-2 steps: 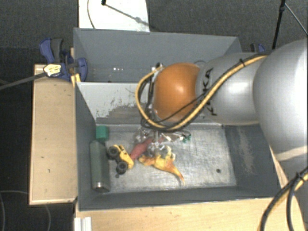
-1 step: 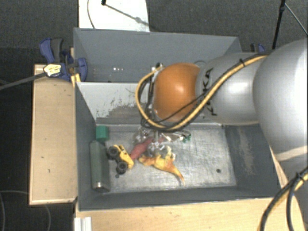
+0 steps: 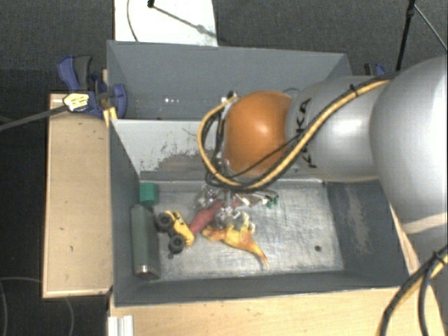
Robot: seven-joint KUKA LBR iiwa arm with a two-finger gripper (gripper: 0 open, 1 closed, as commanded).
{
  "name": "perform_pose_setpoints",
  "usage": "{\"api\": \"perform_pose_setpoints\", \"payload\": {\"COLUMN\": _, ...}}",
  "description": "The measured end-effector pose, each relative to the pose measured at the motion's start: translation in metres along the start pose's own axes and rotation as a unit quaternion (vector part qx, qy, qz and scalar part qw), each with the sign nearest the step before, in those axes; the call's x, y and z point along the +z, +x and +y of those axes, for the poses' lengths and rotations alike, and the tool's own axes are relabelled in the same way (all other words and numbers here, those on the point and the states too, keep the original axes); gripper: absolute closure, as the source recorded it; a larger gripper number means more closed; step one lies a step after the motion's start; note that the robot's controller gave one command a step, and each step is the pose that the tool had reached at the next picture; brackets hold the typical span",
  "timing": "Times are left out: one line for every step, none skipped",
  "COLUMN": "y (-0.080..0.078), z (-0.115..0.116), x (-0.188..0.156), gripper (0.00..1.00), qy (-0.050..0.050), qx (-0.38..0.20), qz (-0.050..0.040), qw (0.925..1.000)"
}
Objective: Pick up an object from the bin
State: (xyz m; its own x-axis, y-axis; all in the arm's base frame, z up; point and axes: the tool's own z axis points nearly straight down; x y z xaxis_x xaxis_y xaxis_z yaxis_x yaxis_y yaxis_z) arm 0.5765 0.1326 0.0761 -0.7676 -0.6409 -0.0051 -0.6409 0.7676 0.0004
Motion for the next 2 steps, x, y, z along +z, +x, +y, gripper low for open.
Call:
{"api": "perform_pose_setpoints", "payload": {"y": 0.002, "z": 0.001, "x": -0.016, "gripper": 1.0, "qy": -0.001, "qx": 0.0, "qz": 0.0036, "qw": 1.0}}
{"api": "perform_pose_setpoints", "payload": {"y": 0.001, "z": 0.0, "x": -0.033, "gripper": 1.0, "qy": 0.0, "qx": 0.0, "qz": 0.0015, "qw": 1.0}}
